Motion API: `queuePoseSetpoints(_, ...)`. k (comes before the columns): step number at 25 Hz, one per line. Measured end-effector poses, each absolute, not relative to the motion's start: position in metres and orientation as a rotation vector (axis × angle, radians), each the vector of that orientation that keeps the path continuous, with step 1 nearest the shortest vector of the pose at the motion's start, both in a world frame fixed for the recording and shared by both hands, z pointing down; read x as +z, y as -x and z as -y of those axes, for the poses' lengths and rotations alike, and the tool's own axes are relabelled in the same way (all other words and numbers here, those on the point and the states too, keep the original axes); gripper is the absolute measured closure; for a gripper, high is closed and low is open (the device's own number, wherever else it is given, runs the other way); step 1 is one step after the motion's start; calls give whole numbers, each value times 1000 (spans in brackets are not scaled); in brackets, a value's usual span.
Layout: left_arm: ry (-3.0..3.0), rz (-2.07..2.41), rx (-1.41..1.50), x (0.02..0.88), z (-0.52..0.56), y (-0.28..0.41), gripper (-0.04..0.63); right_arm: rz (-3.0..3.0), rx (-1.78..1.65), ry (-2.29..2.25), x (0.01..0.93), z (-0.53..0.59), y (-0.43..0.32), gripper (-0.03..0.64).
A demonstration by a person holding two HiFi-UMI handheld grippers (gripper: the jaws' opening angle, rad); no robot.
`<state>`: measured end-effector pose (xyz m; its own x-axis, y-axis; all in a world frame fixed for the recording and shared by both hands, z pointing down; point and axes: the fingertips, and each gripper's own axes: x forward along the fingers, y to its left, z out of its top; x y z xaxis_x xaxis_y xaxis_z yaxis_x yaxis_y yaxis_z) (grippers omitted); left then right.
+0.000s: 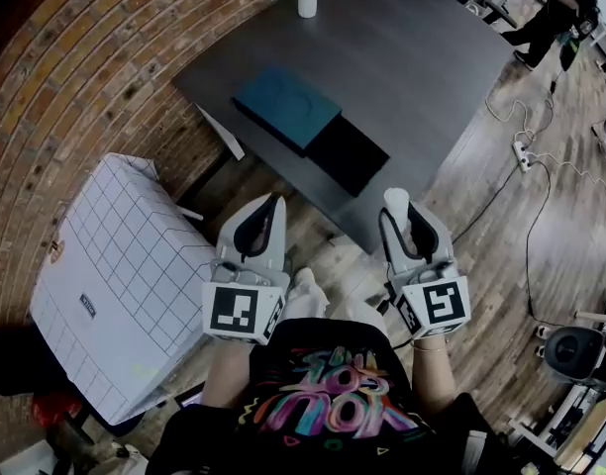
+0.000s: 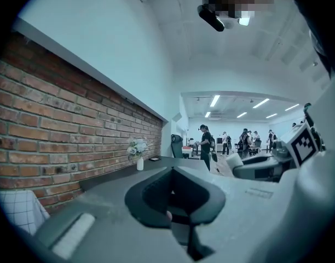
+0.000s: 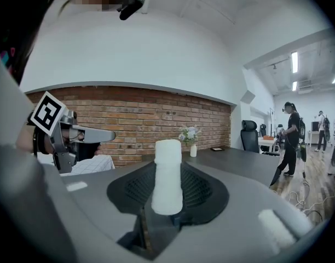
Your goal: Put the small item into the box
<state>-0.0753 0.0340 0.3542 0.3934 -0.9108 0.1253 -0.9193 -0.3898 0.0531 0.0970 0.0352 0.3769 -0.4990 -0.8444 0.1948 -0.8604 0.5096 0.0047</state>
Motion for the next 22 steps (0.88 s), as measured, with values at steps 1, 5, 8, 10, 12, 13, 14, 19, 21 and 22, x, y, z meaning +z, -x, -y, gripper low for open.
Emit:
queuePoseSetpoints(1, -2528, 1656, 116, 357, -30, 77, 594, 2570, 141, -1468, 378, -32, -94, 482)
queuePoseSetpoints(5, -2505, 1635, 112, 365, -21, 87, 594, 2535, 168, -1443, 386, -26, -86, 482)
queuePoseSetpoints(8, -2472, 1636, 113, 372, -15, 95, 594, 2522, 188, -1427, 391, -20, -81, 482)
queuePoseSetpoints(10, -2459, 1639, 114, 376, -11, 98, 594, 2521, 194, -1418, 393, -15, -79, 482)
queuePoseSetpoints(12, -2451, 1648, 111, 376, -6, 100, 594, 2521, 195, -1407, 395, -9, -78, 482)
queuePoseSetpoints(13, -2446, 1656, 111, 377, -2, 102, 594, 2524, 196, -1400, 396, -5, -76, 482)
queuePoseSetpoints(14, -2441, 1664, 112, 377, 1, 103, 594, 2528, 197, -1394, 397, 0, -76, 482)
queuePoseSetpoints(19, -2444, 1690, 124, 374, 26, 98, 594, 2548, 196, -1394, 396, 30, -80, 482)
queuePoseSetpoints(21, -2446, 1705, 118, 369, 40, 96, 594, 2560, 189, -1387, 394, 45, -81, 482)
queuePoseSetpoints(22, -2447, 1713, 112, 367, 47, 94, 594, 2566, 182, -1381, 392, 52, -81, 482)
